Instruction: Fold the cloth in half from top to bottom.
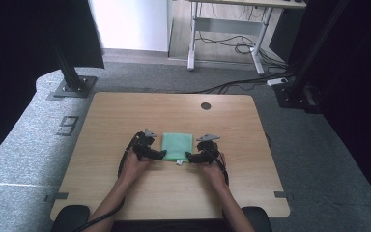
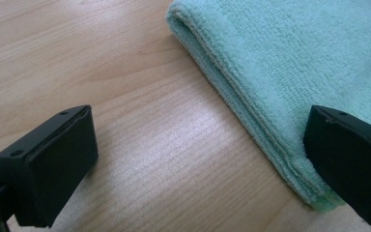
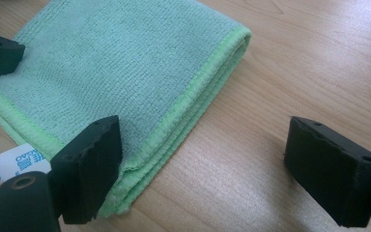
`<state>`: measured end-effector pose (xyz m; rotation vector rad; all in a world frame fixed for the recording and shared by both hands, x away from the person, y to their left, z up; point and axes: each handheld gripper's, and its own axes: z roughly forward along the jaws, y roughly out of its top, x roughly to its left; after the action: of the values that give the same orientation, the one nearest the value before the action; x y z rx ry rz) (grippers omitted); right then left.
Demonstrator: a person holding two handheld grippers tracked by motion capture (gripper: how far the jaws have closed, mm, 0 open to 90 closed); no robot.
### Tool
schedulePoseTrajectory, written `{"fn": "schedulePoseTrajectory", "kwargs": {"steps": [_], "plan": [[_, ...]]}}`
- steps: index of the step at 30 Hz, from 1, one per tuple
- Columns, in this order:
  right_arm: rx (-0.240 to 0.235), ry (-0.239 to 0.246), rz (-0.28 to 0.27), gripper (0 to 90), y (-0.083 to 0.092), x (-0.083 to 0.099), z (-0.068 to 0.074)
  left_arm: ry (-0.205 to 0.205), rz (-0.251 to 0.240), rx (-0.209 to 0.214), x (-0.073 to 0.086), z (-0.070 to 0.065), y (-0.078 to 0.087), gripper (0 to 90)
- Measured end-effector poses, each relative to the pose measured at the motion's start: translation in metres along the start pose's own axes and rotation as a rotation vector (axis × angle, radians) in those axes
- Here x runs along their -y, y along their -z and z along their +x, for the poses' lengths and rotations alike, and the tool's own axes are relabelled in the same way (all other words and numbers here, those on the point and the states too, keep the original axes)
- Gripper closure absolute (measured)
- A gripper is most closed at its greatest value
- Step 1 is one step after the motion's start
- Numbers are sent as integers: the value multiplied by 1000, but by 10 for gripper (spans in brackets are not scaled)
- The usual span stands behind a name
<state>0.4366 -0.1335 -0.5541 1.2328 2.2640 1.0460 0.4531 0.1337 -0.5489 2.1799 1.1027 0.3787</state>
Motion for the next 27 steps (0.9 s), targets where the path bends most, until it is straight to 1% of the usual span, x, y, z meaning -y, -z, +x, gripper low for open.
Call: {"fn": "schedulePoseTrajectory", "kwargs": {"steps": [20, 24, 27], "plan": [[-3, -10, 2, 137, -1, -2, -1, 1, -2, 19, -2, 4, -1, 0], [-3, 2, 12, 139, 0, -4, 0, 10, -4, 22, -2, 4, -1, 0], [-4, 16, 18, 142, 1, -6, 1, 27, -4, 36, -2, 6, 1, 0]]}}
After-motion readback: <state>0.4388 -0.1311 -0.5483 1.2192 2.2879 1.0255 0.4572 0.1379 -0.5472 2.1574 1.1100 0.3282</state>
